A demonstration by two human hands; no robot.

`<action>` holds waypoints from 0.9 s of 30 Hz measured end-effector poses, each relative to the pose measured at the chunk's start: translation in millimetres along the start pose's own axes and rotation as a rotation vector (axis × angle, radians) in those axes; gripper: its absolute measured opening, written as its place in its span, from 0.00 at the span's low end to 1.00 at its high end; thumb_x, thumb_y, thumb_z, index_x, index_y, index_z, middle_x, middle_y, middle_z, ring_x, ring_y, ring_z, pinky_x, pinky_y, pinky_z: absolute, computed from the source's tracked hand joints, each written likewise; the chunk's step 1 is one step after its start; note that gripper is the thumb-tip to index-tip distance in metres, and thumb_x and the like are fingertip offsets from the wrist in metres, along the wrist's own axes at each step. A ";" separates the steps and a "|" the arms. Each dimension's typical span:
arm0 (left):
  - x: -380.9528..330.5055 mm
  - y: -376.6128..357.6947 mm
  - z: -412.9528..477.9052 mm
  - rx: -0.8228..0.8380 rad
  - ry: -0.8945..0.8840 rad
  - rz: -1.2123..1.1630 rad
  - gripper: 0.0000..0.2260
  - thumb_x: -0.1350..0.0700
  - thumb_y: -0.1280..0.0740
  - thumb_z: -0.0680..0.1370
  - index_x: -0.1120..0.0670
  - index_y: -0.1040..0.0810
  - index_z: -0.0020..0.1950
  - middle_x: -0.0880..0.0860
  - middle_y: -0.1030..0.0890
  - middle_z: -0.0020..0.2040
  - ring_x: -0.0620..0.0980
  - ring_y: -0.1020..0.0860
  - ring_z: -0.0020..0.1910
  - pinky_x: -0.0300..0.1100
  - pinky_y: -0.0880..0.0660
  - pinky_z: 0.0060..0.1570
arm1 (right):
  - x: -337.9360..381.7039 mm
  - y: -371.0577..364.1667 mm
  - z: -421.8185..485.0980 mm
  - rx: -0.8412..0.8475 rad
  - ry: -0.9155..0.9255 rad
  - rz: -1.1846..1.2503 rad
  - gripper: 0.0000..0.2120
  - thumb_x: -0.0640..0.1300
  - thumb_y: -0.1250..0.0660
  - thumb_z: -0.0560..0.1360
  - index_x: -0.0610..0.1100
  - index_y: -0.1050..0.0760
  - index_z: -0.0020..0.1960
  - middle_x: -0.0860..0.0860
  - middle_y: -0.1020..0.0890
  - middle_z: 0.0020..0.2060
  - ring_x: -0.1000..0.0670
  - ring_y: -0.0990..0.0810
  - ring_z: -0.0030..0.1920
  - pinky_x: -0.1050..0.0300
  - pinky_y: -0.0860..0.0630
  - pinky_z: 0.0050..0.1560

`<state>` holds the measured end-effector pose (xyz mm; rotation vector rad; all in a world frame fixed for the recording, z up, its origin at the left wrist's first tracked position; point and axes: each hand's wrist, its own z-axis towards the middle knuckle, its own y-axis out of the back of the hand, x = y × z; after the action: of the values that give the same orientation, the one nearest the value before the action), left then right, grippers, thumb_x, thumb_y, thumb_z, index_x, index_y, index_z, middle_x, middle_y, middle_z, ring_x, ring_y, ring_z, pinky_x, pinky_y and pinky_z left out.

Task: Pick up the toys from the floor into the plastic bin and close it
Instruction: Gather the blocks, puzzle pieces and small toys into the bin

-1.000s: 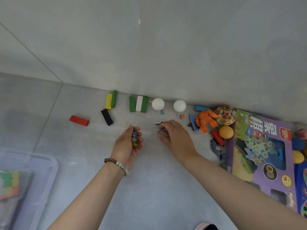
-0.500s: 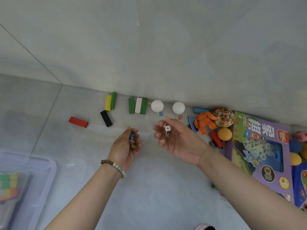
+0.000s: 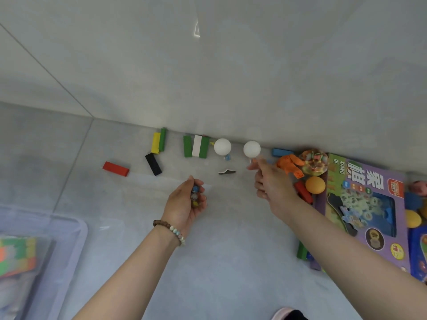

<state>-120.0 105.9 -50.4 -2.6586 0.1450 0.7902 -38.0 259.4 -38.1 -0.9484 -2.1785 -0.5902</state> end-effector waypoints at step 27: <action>-5.4 -1.3 0.4 0.034 -0.018 0.027 0.16 0.53 0.43 0.81 0.57 0.26 0.38 0.52 0.27 0.33 0.44 0.28 0.24 0.32 0.27 0.24 | -17.0 -15.8 18.2 -0.408 0.189 -0.219 0.07 0.48 0.33 0.74 0.44 0.25 0.45 0.54 0.25 0.36 0.53 0.26 0.38 0.61 0.30 0.39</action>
<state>-124.5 107.2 -47.4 -2.6218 0.1880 0.8122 -48.8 253.2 -64.8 -0.8179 -2.0422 -1.2140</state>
